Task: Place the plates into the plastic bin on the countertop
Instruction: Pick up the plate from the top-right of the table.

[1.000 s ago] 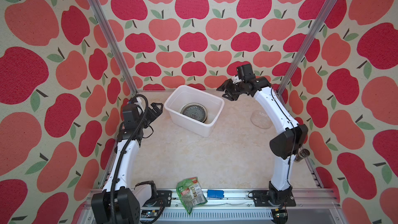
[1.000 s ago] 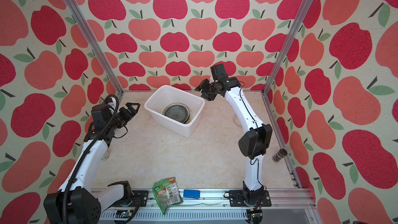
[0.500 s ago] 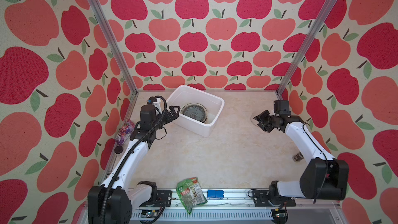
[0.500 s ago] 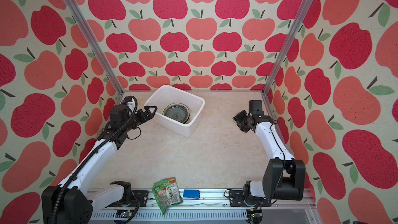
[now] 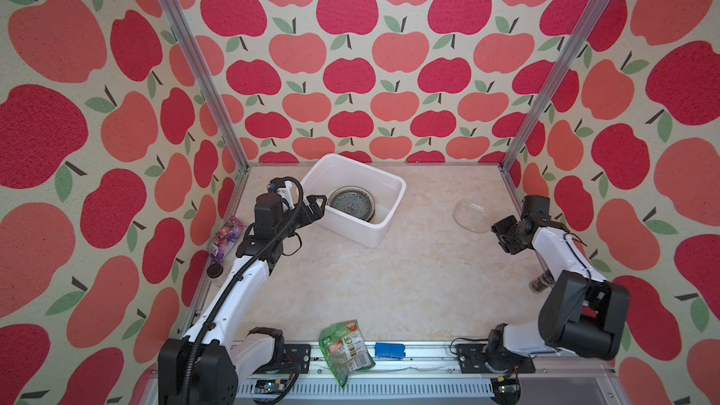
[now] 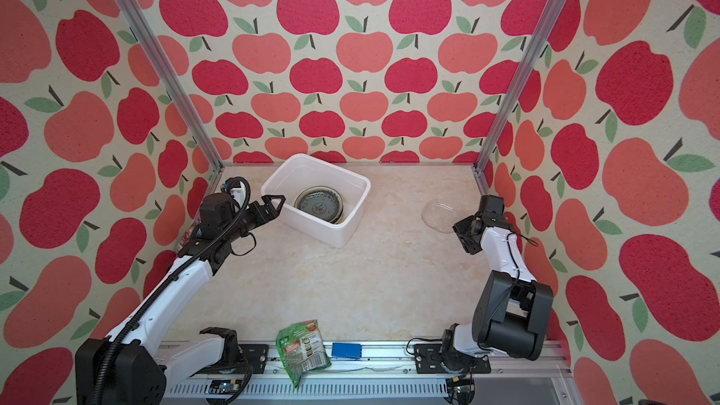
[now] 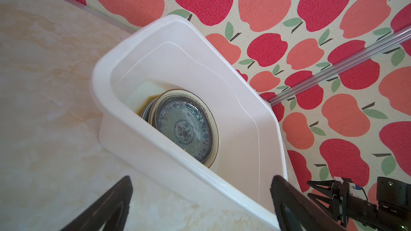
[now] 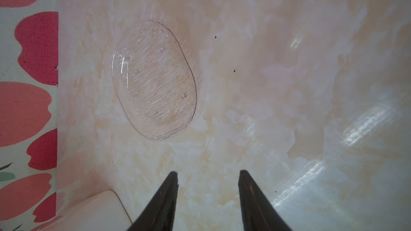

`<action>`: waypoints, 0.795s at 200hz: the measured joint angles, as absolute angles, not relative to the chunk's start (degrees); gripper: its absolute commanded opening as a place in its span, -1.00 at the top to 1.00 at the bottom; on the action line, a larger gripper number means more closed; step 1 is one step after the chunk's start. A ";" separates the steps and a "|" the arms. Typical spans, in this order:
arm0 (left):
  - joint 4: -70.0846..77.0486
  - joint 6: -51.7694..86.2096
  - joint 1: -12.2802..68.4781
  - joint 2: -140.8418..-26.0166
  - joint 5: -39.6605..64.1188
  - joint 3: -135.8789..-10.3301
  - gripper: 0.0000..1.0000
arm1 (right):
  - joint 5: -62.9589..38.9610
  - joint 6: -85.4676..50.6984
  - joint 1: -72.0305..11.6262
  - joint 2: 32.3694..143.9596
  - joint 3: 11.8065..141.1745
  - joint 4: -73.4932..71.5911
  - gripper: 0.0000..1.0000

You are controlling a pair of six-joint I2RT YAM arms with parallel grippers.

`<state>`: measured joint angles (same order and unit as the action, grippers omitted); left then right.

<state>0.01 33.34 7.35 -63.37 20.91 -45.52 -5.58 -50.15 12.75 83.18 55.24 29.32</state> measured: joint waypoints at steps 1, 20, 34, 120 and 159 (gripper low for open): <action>0.05 33.36 7.33 -63.37 20.91 -45.45 -0.98 | -5.58 -50.13 12.80 83.31 55.24 29.28 0.05; 0.82 33.52 6.66 -63.44 21.32 -44.40 -0.99 | -5.63 -49.89 13.15 86.65 55.29 27.42 0.09; 1.61 33.54 6.28 -63.72 21.71 -43.90 -0.98 | -5.96 -49.91 13.15 89.34 55.29 25.74 0.11; 5.10 34.28 5.17 -64.55 22.98 -41.65 -0.98 | -6.48 -49.47 13.15 94.26 56.80 17.56 0.08; 5.52 34.65 4.84 -64.55 22.96 -41.54 -0.99 | -6.52 -49.06 13.13 97.23 57.65 16.47 0.11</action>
